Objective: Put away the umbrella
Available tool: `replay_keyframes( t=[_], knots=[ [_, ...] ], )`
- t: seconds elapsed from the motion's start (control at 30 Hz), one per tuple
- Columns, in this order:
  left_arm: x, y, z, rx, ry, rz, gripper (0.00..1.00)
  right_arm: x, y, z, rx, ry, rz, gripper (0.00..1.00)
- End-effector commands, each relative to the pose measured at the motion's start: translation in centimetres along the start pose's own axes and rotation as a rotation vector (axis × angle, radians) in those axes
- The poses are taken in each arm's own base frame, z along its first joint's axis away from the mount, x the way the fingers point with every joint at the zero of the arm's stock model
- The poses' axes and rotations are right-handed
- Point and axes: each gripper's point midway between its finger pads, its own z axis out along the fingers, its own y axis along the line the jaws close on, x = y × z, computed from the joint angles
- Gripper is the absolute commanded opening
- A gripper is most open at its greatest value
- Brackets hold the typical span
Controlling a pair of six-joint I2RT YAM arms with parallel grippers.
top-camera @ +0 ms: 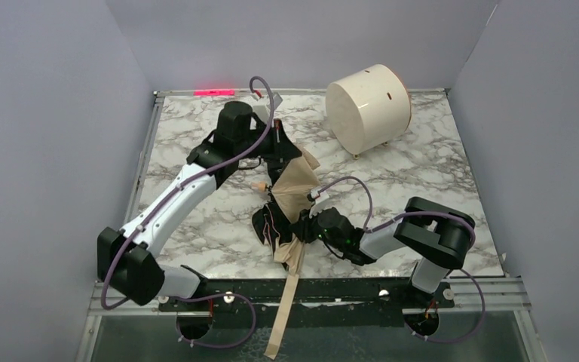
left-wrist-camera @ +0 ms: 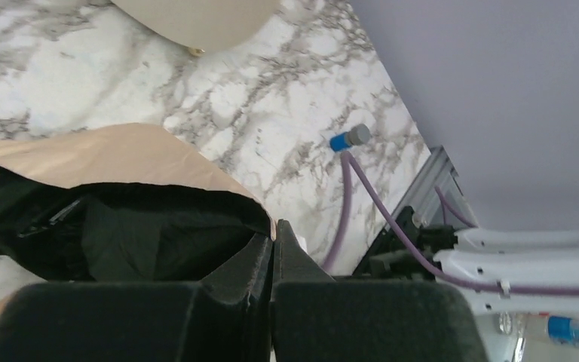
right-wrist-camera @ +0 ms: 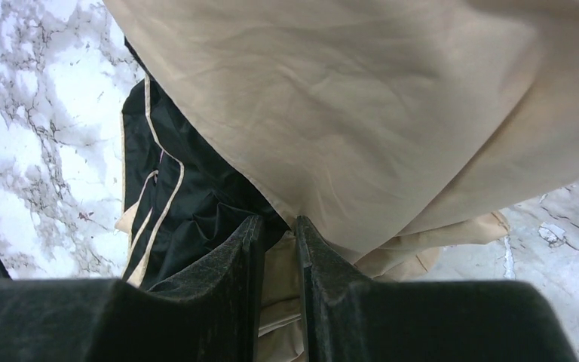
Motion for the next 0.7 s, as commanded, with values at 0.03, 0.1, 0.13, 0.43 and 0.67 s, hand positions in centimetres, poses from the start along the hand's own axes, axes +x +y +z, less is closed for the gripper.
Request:
replay_keyframes(
  t=[0.03, 0.1, 0.13, 0.43, 0.67],
  knots=[
    [3.4, -3.9, -2.5, 0.136, -0.086, 0.013, 0.0, 7.0, -4.1, -1.7, 0.149, 0.248, -0.057, 0.27],
    [5.4, -4.4, -3.3, 0.138, -0.1, 0.003, 0.0, 7.0, -3.9, -1.3, 0.141, 0.25, -0.06, 0.27],
    [6.6, -4.4, -3.6, 0.132, -0.099, 0.003, 0.0, 6.8, -3.7, -1.2, 0.136, 0.247, -0.06, 0.27],
    [15.8, -1.4, -4.3, 0.072, -0.061, -0.041, 0.0, 2.7, -1.0, -2.5, 0.032, 0.122, -0.011, 0.38],
    [20.0, 0.5, -3.7, 0.071, -0.034, -0.033, 0.0, -1.1, 0.2, -5.7, 0.002, 0.024, 0.066, 0.44]
  ],
)
